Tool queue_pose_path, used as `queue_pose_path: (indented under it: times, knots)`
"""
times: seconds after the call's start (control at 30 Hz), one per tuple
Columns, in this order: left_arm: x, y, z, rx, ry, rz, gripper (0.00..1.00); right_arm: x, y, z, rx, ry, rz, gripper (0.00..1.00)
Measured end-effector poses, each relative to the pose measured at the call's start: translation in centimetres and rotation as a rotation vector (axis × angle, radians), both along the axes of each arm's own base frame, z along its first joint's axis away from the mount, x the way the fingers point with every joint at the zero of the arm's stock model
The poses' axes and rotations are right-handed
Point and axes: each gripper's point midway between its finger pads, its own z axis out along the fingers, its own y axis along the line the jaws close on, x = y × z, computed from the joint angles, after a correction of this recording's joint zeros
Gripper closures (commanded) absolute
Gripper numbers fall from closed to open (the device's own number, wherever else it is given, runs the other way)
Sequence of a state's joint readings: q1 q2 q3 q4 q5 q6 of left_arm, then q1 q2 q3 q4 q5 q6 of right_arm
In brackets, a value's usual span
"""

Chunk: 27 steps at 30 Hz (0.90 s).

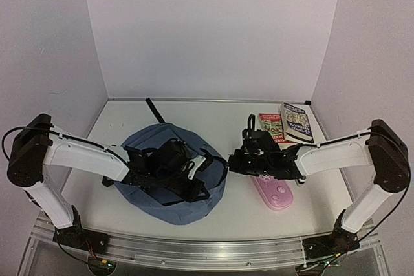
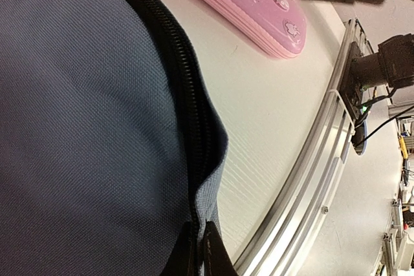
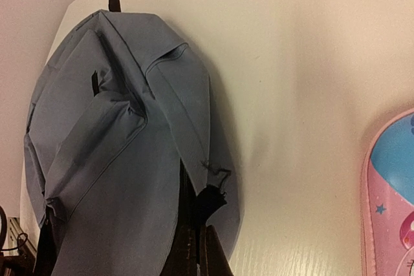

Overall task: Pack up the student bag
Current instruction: Unzip the student bag at the center of the board.

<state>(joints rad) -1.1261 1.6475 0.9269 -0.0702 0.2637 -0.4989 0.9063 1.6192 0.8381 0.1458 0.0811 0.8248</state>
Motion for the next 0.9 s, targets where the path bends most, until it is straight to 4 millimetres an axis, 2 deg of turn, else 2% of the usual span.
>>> queue_pose_path:
  times: [0.17, 0.47, 0.7, 0.9]
  knots:
    - [-1.1, 0.8, -0.7, 0.015, 0.026, -0.020, 1.00, 1.6, 0.7, -0.2, -0.024, -0.011, 0.001, 1.00]
    - [-2.4, 2.8, -1.3, 0.048, 0.053, -0.028, 1.00, 3.5, 3.7, -0.9, -0.070, -0.041, 0.085, 1.00]
    - [-2.9, 4.2, -1.2, 0.051, 0.060, -0.008, 1.00, 4.0, 5.8, -0.8, -0.077, -0.063, 0.170, 1.00]
    - [-3.0, 4.5, -1.0, 0.052, 0.063, 0.001, 1.00, 4.2, 7.5, -1.4, -0.089, -0.077, 0.212, 1.00]
